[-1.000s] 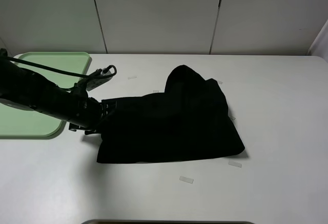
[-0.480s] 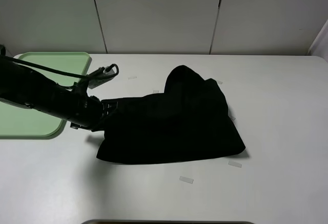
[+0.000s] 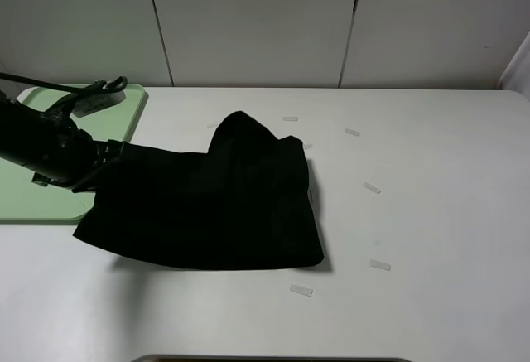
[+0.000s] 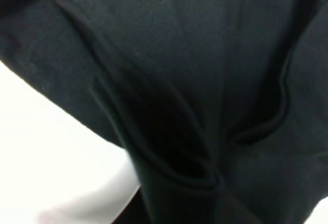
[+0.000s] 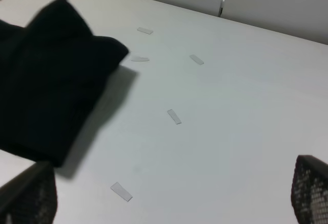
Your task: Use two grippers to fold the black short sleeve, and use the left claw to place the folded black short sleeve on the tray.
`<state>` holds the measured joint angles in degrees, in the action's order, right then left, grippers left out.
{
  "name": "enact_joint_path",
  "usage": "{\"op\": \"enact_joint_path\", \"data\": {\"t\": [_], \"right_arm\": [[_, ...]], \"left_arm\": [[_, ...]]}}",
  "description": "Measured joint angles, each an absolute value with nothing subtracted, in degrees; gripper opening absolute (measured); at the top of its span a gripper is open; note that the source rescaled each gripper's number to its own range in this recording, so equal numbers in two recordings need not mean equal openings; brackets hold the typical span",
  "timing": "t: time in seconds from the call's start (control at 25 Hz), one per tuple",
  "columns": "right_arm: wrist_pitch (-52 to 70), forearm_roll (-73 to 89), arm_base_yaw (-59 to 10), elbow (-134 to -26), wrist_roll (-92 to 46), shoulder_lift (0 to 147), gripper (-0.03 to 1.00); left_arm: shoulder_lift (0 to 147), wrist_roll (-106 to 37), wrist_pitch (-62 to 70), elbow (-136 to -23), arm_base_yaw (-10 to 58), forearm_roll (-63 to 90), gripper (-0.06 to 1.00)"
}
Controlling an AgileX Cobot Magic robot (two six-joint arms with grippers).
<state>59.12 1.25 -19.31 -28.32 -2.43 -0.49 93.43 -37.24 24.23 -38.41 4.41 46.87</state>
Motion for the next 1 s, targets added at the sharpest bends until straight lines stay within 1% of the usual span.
{"op": "enact_joint_path", "data": {"t": [0.12,0.24,0.48,0.52,0.56,0.72,1.0], "right_arm": [[59.1,1.2,-19.3,-28.3,-2.4,-0.5,1.0],[59.1,1.2,-19.3,-28.3,-2.4,-0.5,1.0],[59.1,1.2,-19.3,-28.3,-2.4,-0.5,1.0],[59.1,1.2,-19.3,-28.3,-2.4,-0.5,1.0],[59.1,1.2,-19.3,-28.3,-2.4,-0.5,1.0],[59.1,1.2,-19.3,-28.3,-2.4,-0.5,1.0],[59.1,1.2,-19.3,-28.3,-2.4,-0.5,1.0]], "left_arm": [[92.8,-35.6,26.5,-38.4,5.3,49.0,0.04],[92.6,-35.8,28.6,-38.4,7.9,54.1,0.04],[92.6,-41.6,28.9,-38.4,13.9,62.5,0.03],[92.6,-43.5,28.2,-38.4,15.2,64.4,0.03],[92.6,-47.5,26.6,-38.4,17.5,69.5,0.03],[92.6,-56.9,23.4,-38.4,22.0,79.4,0.03],[92.6,-77.4,19.2,-38.4,27.3,93.6,0.03]]}}
